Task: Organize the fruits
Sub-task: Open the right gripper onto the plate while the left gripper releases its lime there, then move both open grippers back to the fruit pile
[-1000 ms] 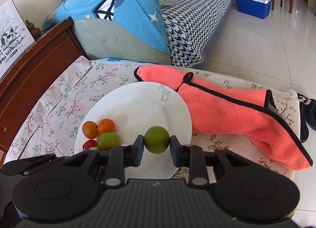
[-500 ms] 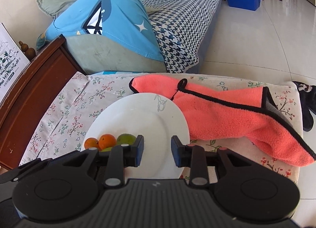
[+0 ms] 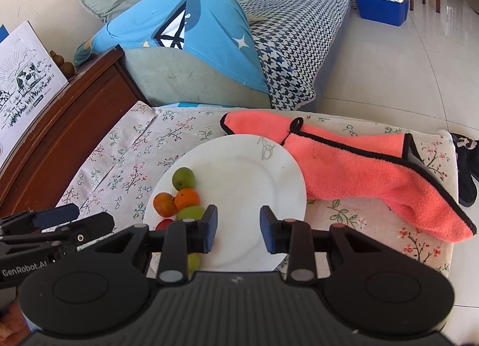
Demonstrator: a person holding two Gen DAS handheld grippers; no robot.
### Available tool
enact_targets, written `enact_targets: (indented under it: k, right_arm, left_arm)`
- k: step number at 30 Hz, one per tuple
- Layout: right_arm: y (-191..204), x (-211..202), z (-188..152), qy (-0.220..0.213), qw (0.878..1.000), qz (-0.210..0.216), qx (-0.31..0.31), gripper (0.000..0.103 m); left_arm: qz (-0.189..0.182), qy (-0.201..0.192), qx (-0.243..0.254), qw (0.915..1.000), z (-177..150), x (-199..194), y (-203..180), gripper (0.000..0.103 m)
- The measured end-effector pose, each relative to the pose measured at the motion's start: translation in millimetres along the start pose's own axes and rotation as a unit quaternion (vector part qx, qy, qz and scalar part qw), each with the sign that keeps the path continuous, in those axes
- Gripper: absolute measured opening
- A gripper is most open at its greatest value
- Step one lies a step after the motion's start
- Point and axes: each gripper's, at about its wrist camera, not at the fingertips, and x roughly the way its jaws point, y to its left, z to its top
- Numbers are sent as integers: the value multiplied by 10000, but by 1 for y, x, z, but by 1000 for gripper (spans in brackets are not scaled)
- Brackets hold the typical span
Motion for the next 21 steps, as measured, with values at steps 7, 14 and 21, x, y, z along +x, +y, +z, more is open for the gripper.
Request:
enact_targets:
  k: [7, 14, 21]
  right_arm:
    - [17, -5, -10, 58, 9995, 119, -279, 33]
    - [32, -17, -25, 107, 9985, 368, -384, 33]
    - [53, -22, -49, 309, 9954, 611, -664, 34]
  left_arm:
    - [109, 133, -169, 9997, -10, -13, 24, 75]
    - [197, 203, -595, 9978, -23, -26, 54, 75]
    - [71, 378, -480, 9981, -43, -30, 60, 75]
